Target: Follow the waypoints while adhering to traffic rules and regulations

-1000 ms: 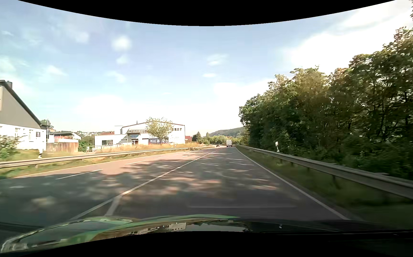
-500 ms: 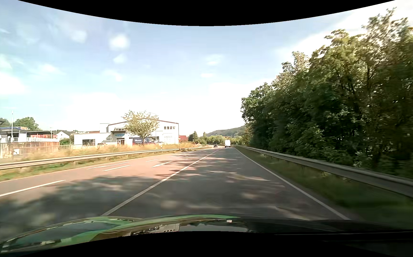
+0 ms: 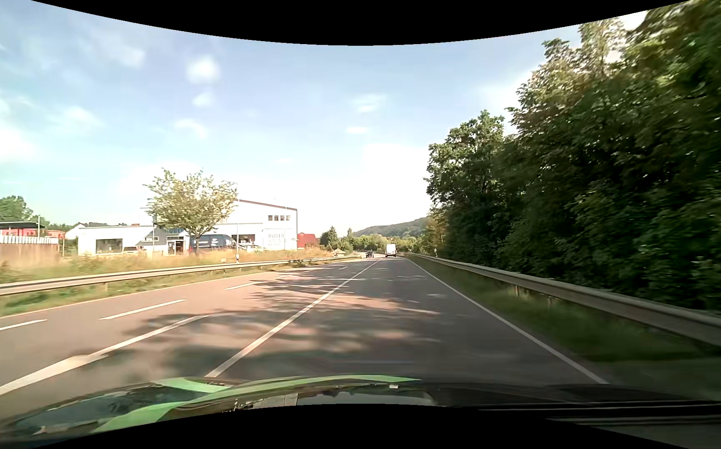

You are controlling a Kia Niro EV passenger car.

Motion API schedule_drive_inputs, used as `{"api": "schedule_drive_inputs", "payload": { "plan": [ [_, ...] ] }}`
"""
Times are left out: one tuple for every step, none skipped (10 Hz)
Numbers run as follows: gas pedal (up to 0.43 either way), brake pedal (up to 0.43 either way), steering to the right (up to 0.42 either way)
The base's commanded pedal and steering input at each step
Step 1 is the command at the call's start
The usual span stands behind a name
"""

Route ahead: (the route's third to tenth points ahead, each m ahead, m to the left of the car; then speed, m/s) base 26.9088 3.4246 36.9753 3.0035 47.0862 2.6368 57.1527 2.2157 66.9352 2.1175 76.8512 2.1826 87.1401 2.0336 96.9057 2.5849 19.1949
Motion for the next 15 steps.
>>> {"api": "schedule_drive_inputs", "payload": {
  "plan": [
    [0.299, 0.000, 0.008],
    [0.299, 0.000, 0.008],
    [0.299, 0.000, 0.008],
    [0.299, 0.000, 0.008],
    [0.299, 0.000, 0.008],
    [0.311, 0.000, 0.008],
    [0.311, 0.000, 0.006],
    [0.311, 0.000, 0.005],
    [0.311, 0.000, 0.004],
    [0.311, 0.000, 0.003],
    [0.311, 0.000, 0.003],
    [0.311, 0.000, 0.002],
    [0.287, 0.000, 0.001],
    [0.268, 0.000, 0.001],
    [0.260, 0.000, 0.001]
  ]
}}
